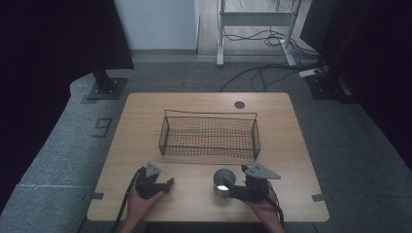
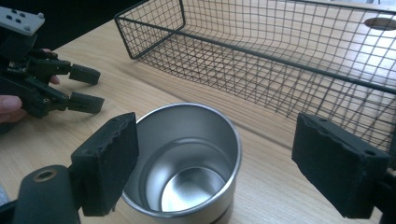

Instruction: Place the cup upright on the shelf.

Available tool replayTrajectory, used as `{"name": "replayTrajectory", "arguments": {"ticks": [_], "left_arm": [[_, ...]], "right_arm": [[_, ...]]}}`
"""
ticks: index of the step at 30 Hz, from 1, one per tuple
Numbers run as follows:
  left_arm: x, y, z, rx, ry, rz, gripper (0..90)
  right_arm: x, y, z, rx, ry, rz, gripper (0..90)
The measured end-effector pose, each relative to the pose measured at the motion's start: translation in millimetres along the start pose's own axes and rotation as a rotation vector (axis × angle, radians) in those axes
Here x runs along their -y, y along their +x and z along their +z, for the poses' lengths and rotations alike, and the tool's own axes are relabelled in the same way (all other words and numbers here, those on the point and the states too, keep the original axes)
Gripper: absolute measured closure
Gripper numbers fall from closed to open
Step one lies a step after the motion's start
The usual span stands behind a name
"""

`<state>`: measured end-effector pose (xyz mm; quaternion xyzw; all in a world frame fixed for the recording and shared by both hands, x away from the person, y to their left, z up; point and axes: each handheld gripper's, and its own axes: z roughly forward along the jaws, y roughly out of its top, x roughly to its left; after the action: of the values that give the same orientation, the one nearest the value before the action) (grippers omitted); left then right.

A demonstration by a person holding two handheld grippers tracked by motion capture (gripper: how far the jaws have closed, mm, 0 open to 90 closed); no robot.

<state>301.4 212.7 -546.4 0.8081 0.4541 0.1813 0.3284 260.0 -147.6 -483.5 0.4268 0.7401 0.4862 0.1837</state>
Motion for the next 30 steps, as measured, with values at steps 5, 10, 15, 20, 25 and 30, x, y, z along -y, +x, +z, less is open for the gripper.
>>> {"name": "replayTrajectory", "arguments": {"ticks": [5, 10, 15, 20, 25, 30], "left_arm": [[0.0, 0.0, 0.0, 0.0, 0.0, 0.0, 22.0], [0.0, 0.0, 0.0, 0.0, 0.0, 0.0, 22.0], [0.0, 0.0, 0.0, 0.0, 0.0, 0.0, 22.0], [0.0, 0.0, 0.0, 0.0, 0.0, 0.0, 22.0], [0.0, 0.0, 0.0, 0.0, 0.0, 0.0, 22.0], [0.0, 0.0, 0.0, 0.0, -0.001, 0.0, 22.0]], "right_arm": [[0.0, 4.9, 3.4, 0.002, 0.009, 0.001, 12.8], [1.4, 10.1, 7.6, -0.003, 0.019, -0.005, 10.7], [3.3, 14.2, 12.4, -0.007, 0.037, -0.015, 8.5], [4.7, 18.4, 16.2, -0.01, 0.051, -0.027, 7.3], [6.7, 24.0, 20.6, 0.001, 0.069, -0.055, 6.3], [10.1, 27.6, 26.9, 0.018, 0.089, -0.077, 4.9]]}}
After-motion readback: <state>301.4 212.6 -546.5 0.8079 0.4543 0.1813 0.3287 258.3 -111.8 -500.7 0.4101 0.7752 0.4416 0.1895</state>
